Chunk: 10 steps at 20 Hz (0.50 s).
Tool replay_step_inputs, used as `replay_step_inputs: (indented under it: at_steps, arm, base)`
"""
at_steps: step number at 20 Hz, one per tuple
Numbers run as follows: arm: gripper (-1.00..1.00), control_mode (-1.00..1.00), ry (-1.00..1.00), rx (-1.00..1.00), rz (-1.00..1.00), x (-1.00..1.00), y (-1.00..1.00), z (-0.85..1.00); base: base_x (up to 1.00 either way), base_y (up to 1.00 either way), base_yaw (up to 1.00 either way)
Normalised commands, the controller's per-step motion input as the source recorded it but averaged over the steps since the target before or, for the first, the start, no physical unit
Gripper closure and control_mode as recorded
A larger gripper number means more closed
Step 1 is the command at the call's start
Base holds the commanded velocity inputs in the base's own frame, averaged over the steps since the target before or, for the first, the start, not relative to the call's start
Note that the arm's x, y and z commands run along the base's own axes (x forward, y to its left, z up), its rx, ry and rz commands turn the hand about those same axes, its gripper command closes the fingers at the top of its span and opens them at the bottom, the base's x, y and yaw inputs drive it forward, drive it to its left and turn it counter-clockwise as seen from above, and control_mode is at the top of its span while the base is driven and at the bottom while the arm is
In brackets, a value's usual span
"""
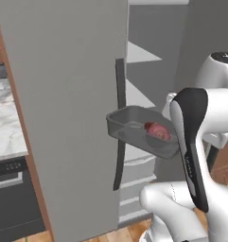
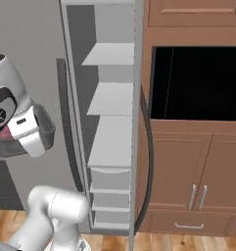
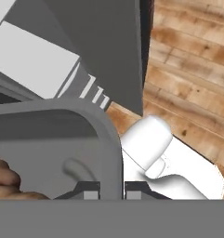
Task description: Take the onion and potato out of the freezer and place them in the tupperware container on the counter. Then put the tupperware containing the vegetables back in the freezer.
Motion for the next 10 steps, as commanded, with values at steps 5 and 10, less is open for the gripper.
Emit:
replay_step_inputs:
  at_steps: [5,10]
  arm:
    - [1.00,1.00,0.00,0.00,0.00,0.00,0.00,0.00]
    - [1.00,1.00,0.00,0.00,0.00,0.00,0.00,0.00]
  base:
    - [0.92,-0.22,0.10]
    - [0.76,-0.25,0.02]
